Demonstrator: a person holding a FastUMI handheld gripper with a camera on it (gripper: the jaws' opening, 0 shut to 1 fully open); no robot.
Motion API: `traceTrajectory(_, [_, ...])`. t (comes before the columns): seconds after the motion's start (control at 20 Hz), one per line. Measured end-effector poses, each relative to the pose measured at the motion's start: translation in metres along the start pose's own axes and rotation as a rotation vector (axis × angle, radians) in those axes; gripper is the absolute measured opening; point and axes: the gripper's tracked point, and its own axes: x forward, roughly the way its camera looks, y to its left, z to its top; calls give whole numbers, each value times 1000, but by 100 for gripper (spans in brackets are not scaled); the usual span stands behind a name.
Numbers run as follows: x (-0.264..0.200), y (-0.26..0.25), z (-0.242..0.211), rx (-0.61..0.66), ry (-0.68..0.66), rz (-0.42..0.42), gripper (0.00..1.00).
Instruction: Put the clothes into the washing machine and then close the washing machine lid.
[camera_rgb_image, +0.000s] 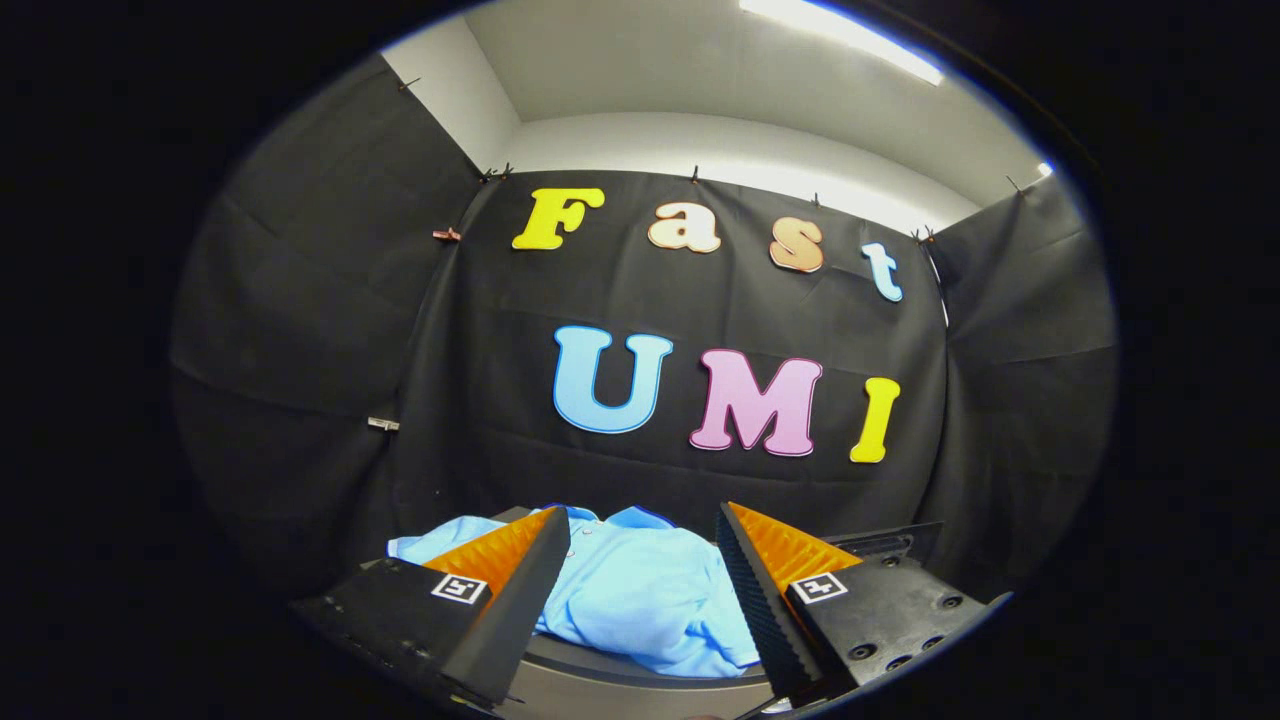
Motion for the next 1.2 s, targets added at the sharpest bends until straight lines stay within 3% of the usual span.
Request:
traceTrajectory(0.5, [64,24,-13,24,104,33,94])
traceTrajectory(0.85, [100,27,-121,23,518,11,93])
traceTrajectory(1.2, [127,38,-111,147,519,72,91])
